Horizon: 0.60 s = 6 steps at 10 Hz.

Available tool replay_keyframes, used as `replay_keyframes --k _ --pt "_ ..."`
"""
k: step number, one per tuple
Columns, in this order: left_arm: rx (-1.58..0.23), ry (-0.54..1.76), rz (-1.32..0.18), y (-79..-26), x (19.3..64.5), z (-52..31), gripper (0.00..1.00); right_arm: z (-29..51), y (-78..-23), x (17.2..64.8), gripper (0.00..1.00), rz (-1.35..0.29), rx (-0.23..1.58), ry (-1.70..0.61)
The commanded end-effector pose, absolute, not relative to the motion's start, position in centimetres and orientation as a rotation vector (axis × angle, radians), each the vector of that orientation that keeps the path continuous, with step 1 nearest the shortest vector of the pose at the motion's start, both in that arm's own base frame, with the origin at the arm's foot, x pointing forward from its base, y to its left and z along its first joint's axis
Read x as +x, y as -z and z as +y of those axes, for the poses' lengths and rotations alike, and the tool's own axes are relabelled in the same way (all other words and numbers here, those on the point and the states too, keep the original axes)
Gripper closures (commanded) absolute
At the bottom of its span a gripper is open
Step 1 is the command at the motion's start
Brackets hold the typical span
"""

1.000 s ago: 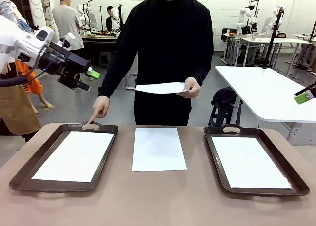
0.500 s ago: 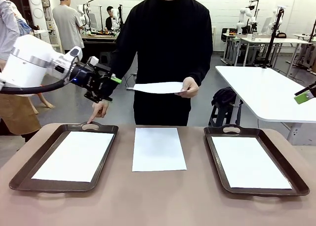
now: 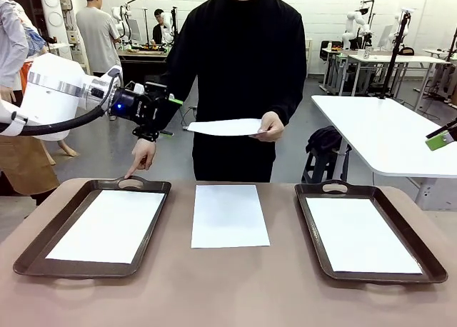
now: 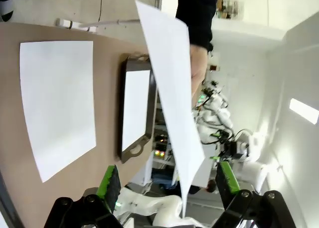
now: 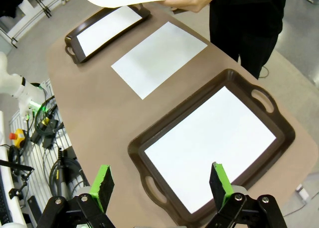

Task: Sort the A4 documents.
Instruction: Receive the A4 Paper.

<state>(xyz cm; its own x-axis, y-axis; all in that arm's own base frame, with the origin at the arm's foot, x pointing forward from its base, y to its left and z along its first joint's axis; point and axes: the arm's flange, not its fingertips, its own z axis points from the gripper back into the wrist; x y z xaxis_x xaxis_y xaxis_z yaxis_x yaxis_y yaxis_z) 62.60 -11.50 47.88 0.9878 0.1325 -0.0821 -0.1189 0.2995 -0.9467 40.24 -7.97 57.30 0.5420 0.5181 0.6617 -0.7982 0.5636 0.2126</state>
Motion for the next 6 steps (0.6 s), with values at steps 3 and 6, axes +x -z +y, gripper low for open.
replay_keyframes --k 3,6 --pt "-1.297 -0.258 0.006 -48.56 63.15 -11.87 0.0 -7.94 -57.19 40.28 0.0 -0.582 0.537 -0.826" --pt "-1.316 -0.267 0.015 -48.68 63.19 -11.83 0.0 -7.94 -57.19 40.28 0.0 -0.582 0.537 -0.826"
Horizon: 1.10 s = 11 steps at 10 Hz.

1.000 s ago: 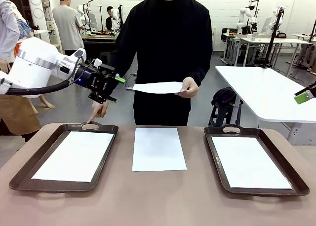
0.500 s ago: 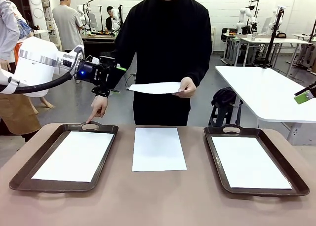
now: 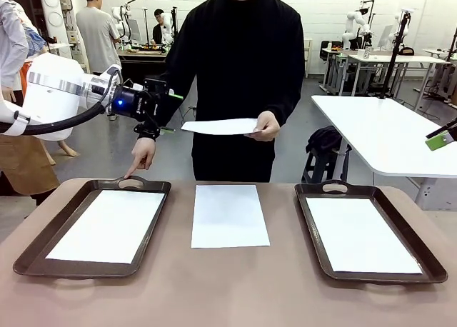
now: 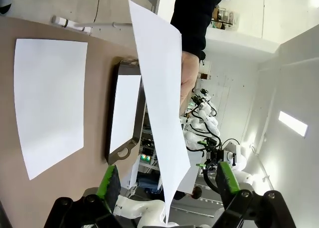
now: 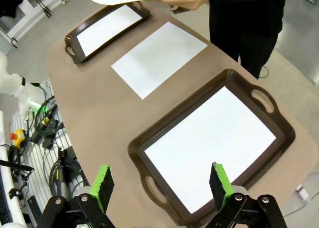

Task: Sort the A4 documents.
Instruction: Receive the A4 Paper.

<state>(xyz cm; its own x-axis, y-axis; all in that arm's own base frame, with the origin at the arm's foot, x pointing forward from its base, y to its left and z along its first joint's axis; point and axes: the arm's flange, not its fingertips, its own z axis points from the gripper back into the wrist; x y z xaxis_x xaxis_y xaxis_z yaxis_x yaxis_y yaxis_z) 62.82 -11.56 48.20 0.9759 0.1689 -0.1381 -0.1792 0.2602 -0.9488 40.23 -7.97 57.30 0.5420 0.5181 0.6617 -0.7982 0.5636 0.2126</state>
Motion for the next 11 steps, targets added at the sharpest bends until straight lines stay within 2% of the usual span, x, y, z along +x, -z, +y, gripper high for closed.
replay_keyframes --k 1,7,8,11 --pt "-1.323 -0.267 0.018 -48.7 63.21 -11.81 0.0 -7.94 -57.19 40.28 0.0 -0.582 0.537 -0.826" --pt "-1.285 -0.17 -0.012 -48.36 62.81 -11.77 0.0 -7.94 -57.19 40.28 0.0 -0.582 0.537 -0.826" --pt "-1.299 -0.235 0.009 -48.3 62.82 -11.76 0.0 -7.94 -57.19 40.28 0.0 -0.582 0.537 -0.826" --pt "-1.299 -0.235 0.009 -48.3 62.82 -11.76 0.0 -7.94 -57.19 40.28 0.0 -0.582 0.537 -0.826"
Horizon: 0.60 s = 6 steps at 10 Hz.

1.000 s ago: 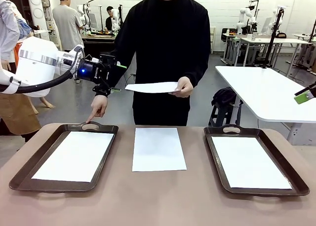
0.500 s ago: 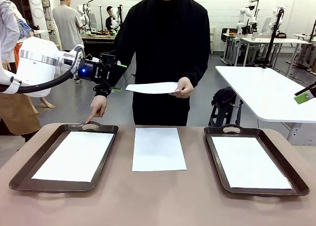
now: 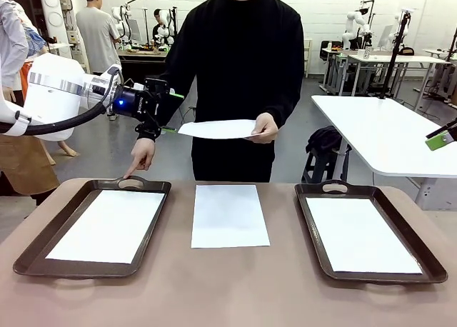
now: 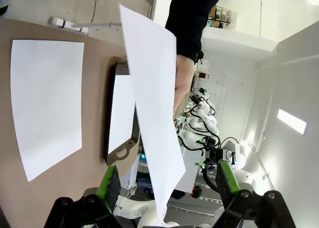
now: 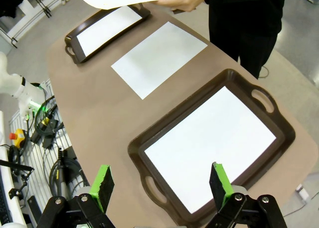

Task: Sort the A4 documents.
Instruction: Receive the A4 Paper.

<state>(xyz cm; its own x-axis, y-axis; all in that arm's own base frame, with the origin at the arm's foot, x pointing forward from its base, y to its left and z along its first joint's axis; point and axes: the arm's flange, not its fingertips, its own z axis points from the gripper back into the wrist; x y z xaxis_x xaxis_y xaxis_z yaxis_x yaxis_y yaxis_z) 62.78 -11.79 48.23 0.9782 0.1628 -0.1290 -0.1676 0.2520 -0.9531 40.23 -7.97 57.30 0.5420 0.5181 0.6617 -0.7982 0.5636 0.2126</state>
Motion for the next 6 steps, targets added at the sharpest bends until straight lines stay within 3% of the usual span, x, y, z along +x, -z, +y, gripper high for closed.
replay_keyframes --k 1,6 --pt "-1.299 -0.235 0.009 -48.3 62.82 -11.76 0.0 -7.94 -57.19 40.28 0.0 -0.582 0.537 -0.826" --pt "-1.299 -0.235 0.009 -48.3 62.82 -11.76 0.0 -7.94 -57.19 40.28 0.0 -0.582 0.537 -0.826"
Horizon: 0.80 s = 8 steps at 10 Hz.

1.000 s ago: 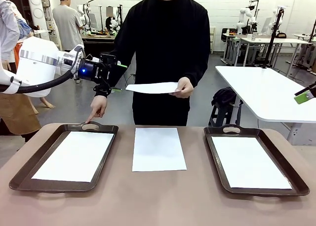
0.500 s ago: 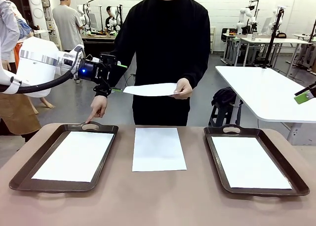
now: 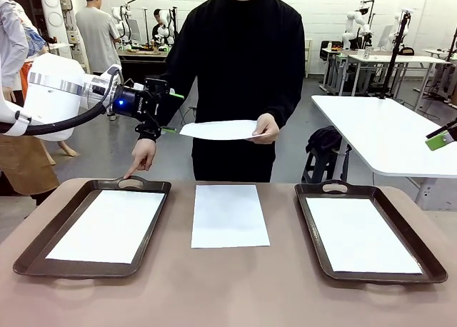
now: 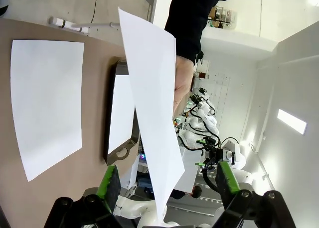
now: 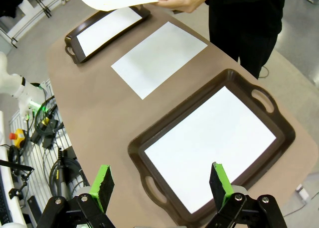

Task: Sort the A4 documents.
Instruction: Receive the A4 Paper.

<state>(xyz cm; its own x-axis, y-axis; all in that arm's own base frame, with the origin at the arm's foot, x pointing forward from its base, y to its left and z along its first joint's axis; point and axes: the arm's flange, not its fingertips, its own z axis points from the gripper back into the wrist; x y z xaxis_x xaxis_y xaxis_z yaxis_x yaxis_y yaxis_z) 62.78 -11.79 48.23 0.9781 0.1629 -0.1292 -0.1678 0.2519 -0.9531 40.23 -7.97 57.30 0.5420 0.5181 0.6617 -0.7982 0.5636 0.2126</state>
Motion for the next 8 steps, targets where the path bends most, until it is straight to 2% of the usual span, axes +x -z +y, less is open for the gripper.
replay_keyframes --k 1,3,5,8 --pt "-1.299 -0.235 0.009 -48.3 62.8 -11.8 0.0 -7.9 -57.2 40.3 0.0 -0.582 0.537 -0.826" --pt "-1.297 -0.225 0.004 -48.2 62.8 -11.8 0.0 -7.9 -57.2 40.3 0.0 -0.582 0.537 -0.826" --pt "-1.447 -0.356 0.049 -46.2 65.3 -12.5 0.0 -7.9 -57.2 40.3 0.0 -0.582 0.537 -0.826" --pt "-1.497 -0.456 0.135 -43.1 68.0 -13.2 0.0 -7.9 -57.2 40.3 0.0 -0.582 0.537 -0.826"
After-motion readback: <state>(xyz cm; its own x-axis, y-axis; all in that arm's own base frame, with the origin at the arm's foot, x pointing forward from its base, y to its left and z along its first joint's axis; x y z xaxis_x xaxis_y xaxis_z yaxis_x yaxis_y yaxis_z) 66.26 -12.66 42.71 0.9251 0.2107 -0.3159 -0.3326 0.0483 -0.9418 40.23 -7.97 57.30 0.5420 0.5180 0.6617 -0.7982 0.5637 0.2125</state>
